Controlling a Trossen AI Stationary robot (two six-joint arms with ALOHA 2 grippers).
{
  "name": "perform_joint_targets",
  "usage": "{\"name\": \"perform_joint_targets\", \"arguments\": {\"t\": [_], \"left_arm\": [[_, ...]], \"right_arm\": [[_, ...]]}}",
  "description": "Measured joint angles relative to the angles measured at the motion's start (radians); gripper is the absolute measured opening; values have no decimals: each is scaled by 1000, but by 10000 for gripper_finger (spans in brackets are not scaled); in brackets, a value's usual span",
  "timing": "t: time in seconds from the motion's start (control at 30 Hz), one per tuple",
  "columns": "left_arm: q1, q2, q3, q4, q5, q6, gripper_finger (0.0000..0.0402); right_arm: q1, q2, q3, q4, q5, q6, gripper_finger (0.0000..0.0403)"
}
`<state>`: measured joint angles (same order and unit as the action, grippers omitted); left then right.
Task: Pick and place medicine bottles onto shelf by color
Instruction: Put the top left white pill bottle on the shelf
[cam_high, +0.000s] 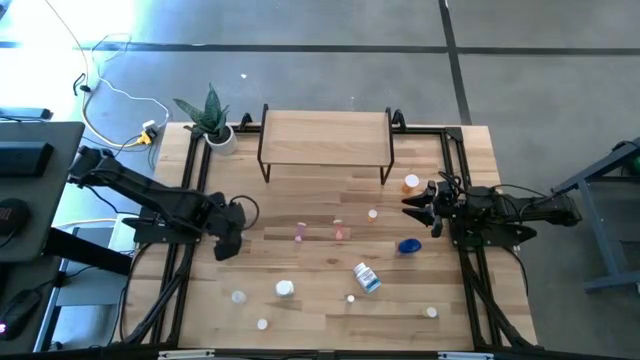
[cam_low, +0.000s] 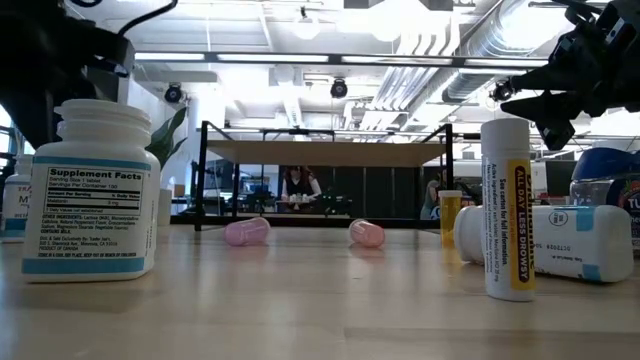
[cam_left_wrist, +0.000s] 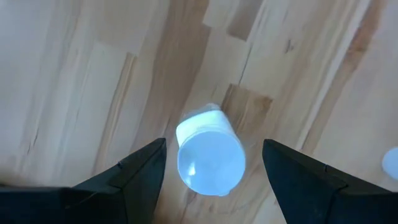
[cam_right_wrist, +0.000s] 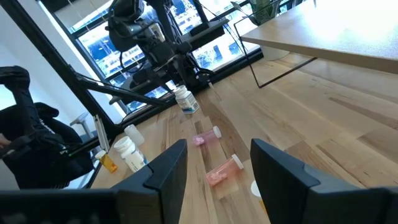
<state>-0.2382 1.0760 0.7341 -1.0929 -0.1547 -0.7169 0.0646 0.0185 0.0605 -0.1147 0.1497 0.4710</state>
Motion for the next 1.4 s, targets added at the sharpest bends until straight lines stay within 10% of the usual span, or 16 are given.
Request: {"name": "perform_joint_targets", "arguments": {"t": [1.4], "left_arm": [[10, 103, 34, -7, 79, -110, 165]], "right_arm": [[0, 0, 0, 0, 0, 0, 168]]}}
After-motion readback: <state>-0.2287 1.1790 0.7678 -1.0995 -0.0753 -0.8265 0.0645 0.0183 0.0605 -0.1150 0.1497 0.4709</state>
